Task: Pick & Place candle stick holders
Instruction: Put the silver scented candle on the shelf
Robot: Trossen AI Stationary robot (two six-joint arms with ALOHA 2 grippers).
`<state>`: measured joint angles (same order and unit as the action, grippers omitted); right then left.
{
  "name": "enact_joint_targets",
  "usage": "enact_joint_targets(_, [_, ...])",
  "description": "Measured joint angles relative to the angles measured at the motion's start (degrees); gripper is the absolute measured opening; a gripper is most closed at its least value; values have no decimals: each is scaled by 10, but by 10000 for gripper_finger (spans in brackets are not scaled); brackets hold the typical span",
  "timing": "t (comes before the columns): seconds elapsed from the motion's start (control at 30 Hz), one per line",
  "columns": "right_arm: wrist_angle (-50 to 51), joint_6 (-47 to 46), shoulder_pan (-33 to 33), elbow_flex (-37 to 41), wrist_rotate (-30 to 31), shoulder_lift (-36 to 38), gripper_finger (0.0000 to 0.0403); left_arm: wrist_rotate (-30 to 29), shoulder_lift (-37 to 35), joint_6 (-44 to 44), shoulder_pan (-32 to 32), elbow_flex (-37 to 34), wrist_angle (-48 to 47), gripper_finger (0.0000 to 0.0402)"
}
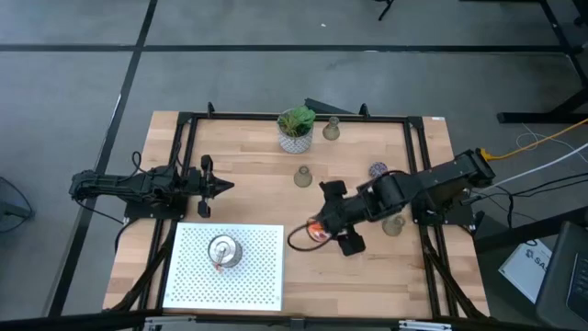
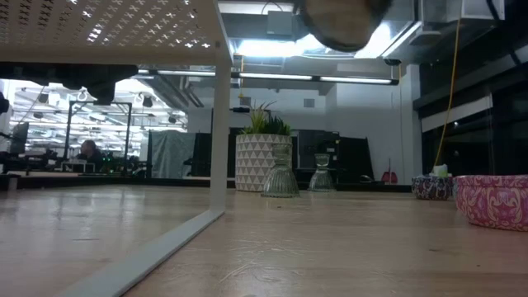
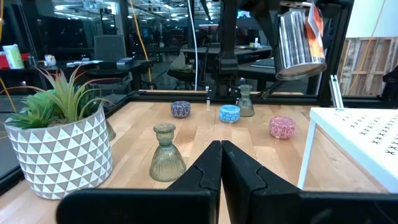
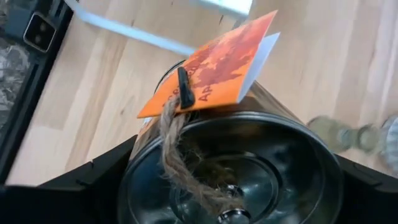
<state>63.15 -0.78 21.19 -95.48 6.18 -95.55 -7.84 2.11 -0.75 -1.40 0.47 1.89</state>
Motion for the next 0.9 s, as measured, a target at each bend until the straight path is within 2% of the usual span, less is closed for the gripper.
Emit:
enact_joint_targets(0.13, [-22, 17, -21, 0, -31, 0, 358, 0, 0, 0, 0, 0, 0, 4])
enact_joint_targets(0.4, [-73, 56, -32, -15, -34, -4, 358, 0, 0, 0, 0, 0, 0, 4])
enact_joint_targets(0.57, [-56, 46, -36, -84, -46, -47, 358, 0, 0, 0, 0, 0, 0, 4])
enact_joint_targets(0.77, [0, 42, -35, -207, -49, -134, 358, 0, 0, 0, 0, 0, 0, 4])
enact_joint_targets(0.9, [8, 42, -35, -245, -49, -174, 358, 0, 0, 0, 0, 0, 0, 4])
